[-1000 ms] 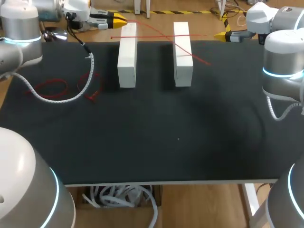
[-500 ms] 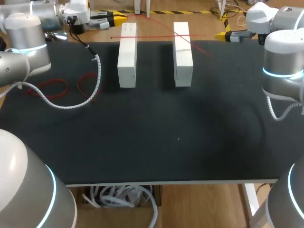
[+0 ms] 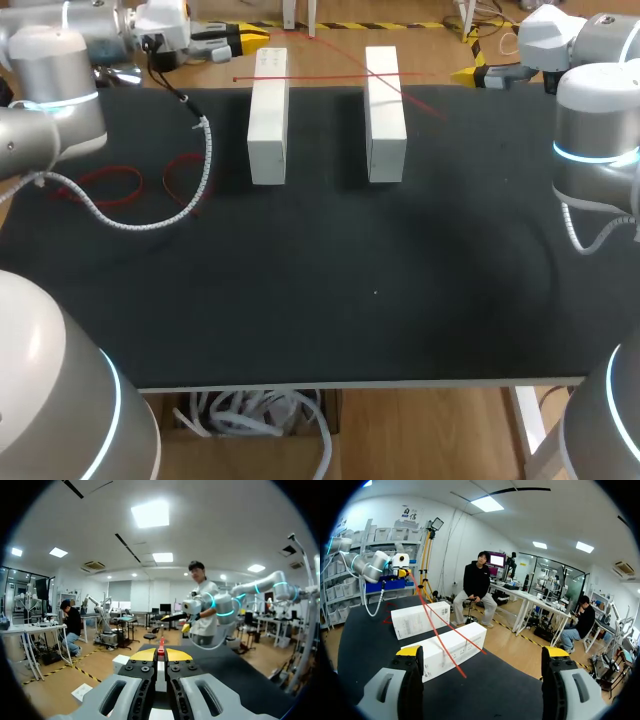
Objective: Grab the tape and strap the tape.
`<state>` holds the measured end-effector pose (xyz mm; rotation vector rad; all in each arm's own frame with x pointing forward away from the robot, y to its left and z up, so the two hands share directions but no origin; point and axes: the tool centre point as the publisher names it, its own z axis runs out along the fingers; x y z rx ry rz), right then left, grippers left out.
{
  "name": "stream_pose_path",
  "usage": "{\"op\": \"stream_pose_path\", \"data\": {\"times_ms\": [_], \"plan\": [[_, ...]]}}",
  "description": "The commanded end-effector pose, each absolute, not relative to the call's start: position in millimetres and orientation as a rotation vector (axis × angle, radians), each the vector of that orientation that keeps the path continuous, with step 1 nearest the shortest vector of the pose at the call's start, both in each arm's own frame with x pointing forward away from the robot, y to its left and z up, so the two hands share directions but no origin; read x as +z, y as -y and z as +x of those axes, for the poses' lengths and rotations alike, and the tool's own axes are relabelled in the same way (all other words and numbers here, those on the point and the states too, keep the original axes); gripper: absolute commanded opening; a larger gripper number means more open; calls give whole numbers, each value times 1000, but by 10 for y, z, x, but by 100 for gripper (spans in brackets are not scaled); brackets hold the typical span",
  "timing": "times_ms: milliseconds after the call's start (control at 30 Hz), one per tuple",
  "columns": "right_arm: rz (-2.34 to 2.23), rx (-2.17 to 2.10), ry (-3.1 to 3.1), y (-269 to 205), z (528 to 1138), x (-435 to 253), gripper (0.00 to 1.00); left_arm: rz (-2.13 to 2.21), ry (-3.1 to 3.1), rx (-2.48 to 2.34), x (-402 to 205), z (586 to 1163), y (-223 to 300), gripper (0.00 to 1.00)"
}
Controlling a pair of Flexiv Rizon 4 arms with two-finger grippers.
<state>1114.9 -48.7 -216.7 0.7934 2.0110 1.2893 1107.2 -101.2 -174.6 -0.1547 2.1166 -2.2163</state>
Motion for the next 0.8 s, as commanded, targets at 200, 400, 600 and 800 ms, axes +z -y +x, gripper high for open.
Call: {"op": "stream_pose_path", "data": {"times_ms": [200,400,600,800], "plan": [[793,1289,-2011,490,11146,-2167,100,60,-2094,-2314,-1628,11080,1151,0],[793,1289,-2011,490,11146,-2167,100,206,-2000,-2387,-1492,11069,1255,0],[793,1289,-2011,490,11146,-2167,100,168,-1887,-2401,-1418,11085,1311,0],[793,1289,-2011,490,11146,-2167,100,161,-1778,-2401,-1333,11121,1481,0]]}}
